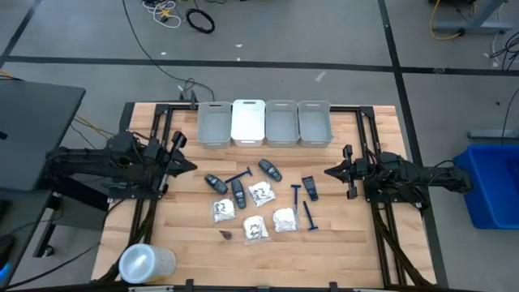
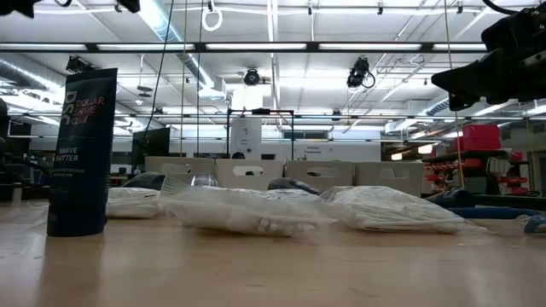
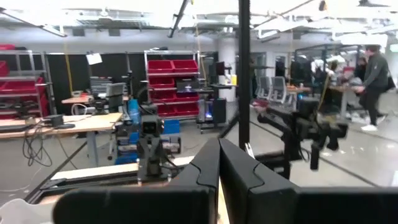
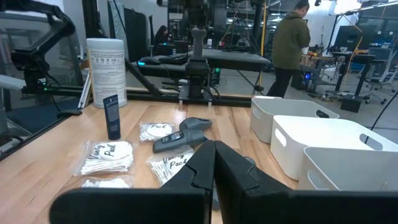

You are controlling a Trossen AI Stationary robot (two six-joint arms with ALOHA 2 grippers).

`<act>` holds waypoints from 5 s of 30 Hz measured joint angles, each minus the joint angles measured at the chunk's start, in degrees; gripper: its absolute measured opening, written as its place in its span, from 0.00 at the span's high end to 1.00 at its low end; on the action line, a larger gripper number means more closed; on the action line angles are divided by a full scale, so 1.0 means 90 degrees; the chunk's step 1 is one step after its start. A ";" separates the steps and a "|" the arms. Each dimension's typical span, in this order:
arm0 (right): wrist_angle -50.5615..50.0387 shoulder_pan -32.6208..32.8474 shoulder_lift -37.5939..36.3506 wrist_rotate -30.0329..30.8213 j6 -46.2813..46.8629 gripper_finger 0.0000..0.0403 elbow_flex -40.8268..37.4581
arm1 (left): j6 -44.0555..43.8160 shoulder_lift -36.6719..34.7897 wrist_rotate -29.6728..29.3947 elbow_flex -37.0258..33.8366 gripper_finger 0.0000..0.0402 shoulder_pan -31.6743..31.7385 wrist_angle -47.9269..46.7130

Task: Pick & Place Travel size toiletries
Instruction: Put the gray deodorant into the left gray bin

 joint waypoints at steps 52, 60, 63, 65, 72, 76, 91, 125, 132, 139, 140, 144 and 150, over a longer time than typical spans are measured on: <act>-0.0001 -0.0002 0.0000 0.0001 0.0000 0.97 0.0001 | 0.0114 0.3213 -0.0726 0.2278 0.95 0.0002 -0.3248; 0.0000 -0.0002 0.0000 0.0001 0.0000 0.97 0.0001 | 0.0578 0.3522 -0.0798 0.2349 0.98 0.0002 -0.3709; 0.0000 -0.0001 0.0000 0.0000 0.0000 0.97 0.0001 | 0.0845 0.3618 -0.0871 0.2351 0.97 0.0002 -0.3850; 0.0000 -0.0002 -0.0001 0.0002 0.0001 0.97 0.0000 | 0.1020 0.3622 -0.1027 0.2344 0.96 0.0000 -0.3973; 0.0000 -0.0001 -0.0001 0.0002 0.0002 0.97 0.0002 | 0.1442 0.3778 -0.1324 0.2356 0.93 0.0002 -0.4009; 0.0000 0.0000 0.0000 0.0002 0.0001 0.97 0.0001 | 0.1480 0.3801 -0.1324 0.2347 0.93 0.0000 -0.4025; 0.0000 0.0000 0.0000 0.0002 0.0000 0.97 0.0001 | 0.0732 0.3801 -0.1276 0.1609 0.93 -0.0002 -0.4007; 0.0024 -0.0001 0.0002 0.0003 0.0001 0.97 0.0000 | 0.1531 0.4935 -0.1655 0.2349 0.92 0.0002 -0.5285; 0.0024 -0.0002 0.0002 0.0005 0.0002 0.97 0.0000 | 0.1534 0.4974 -0.1657 0.2352 0.79 0.0002 -0.5305; 0.0022 -0.0002 0.0001 0.0002 0.0002 0.97 0.0001 | 0.1334 0.4971 -0.1390 0.2352 0.58 0.0002 -0.5364; 0.0022 -0.0001 0.0001 0.0002 0.0000 0.97 0.0002 | 0.1325 0.4969 -0.1342 0.2352 0.56 0.0000 -0.5364; 0.0022 -0.0001 0.0001 0.0002 -0.0001 0.97 0.0001 | 0.1333 0.4966 -0.1249 0.2352 0.47 0.0000 -0.5367; 0.0022 0.0000 0.0002 0.0002 -0.0001 0.97 0.0002 | 0.2398 0.4964 -0.0929 0.2207 0.39 0.0002 -0.5340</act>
